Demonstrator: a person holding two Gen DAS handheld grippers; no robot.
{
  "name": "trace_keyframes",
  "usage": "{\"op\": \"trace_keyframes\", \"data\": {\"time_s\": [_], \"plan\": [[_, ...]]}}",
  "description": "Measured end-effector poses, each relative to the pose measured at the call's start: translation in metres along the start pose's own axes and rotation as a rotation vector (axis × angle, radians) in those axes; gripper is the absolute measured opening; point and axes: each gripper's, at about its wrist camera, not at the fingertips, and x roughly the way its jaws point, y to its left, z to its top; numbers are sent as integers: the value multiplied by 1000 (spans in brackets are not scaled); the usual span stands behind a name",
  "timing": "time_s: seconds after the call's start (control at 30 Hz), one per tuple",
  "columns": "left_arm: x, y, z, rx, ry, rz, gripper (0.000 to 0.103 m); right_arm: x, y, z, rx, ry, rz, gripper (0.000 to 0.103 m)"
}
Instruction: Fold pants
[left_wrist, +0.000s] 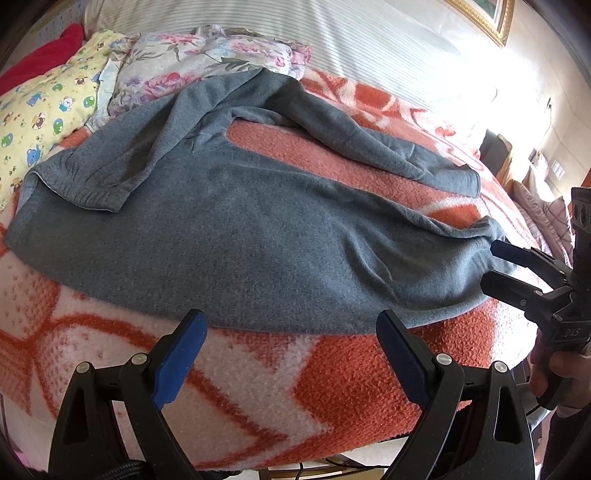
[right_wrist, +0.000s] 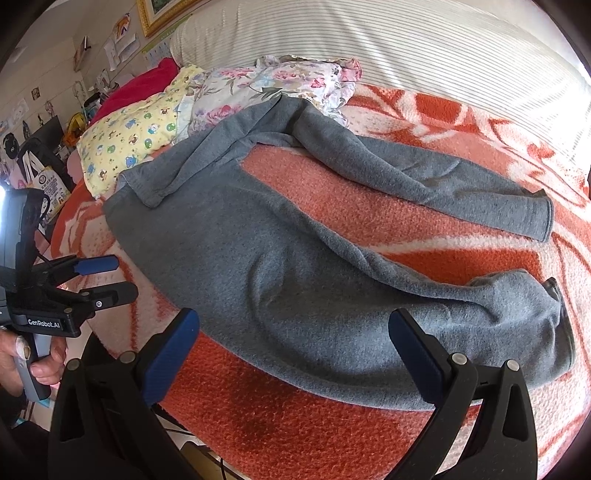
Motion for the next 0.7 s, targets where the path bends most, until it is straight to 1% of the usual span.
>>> {"op": "trace_keyframes", "data": {"time_s": [0.7], "plan": [[11,-4,-1,-6,33,-18,94,6,-4,-3,14,6,2,102]]}}
